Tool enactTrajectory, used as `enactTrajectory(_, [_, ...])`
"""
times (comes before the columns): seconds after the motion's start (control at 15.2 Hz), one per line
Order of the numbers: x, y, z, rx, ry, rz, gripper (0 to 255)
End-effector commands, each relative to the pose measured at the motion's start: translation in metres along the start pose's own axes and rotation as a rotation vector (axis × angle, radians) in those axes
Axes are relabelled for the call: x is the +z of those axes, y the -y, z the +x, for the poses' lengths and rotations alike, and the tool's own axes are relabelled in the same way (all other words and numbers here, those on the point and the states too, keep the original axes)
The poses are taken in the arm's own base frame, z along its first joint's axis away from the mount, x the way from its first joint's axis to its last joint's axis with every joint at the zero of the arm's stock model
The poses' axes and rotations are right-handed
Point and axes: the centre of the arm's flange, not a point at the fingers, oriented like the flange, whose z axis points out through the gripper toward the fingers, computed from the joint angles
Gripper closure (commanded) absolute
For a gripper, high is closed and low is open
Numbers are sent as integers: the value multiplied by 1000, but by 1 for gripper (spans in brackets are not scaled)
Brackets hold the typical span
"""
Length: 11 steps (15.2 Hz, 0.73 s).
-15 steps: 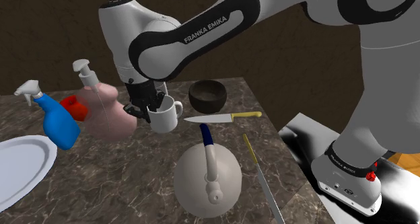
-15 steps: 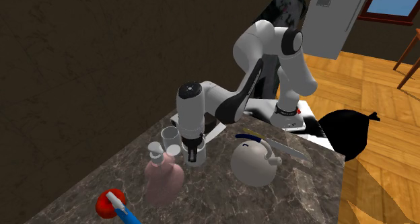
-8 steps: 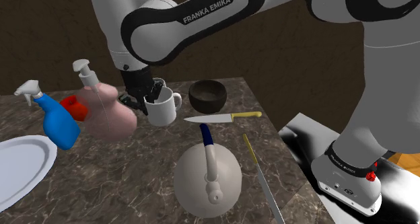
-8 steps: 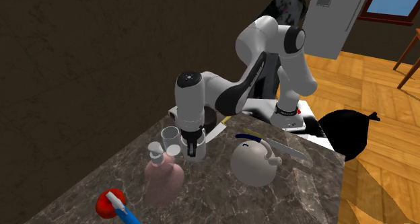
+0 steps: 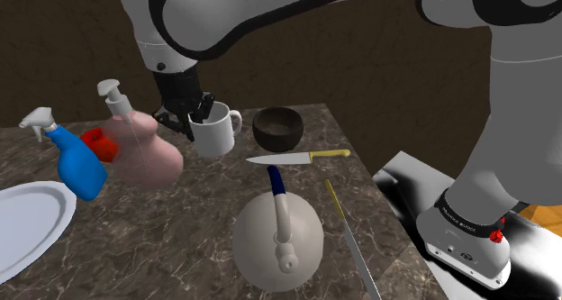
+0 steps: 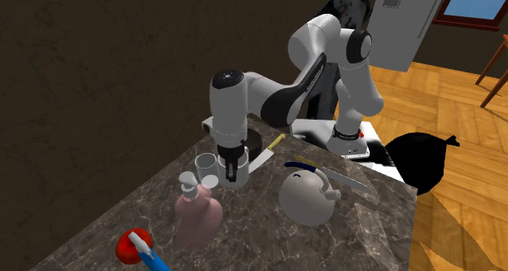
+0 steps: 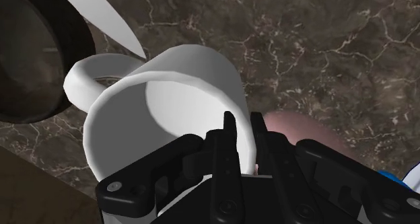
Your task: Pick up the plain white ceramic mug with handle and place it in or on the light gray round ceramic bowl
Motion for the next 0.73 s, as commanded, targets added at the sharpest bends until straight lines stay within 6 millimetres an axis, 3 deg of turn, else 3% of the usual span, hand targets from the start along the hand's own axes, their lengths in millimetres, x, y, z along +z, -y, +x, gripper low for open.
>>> enactTrajectory(0.0, [-10, 0, 1, 0, 0, 0, 255])
enactTrajectory(0.66, [-63, -1, 3, 0, 0, 0, 255])
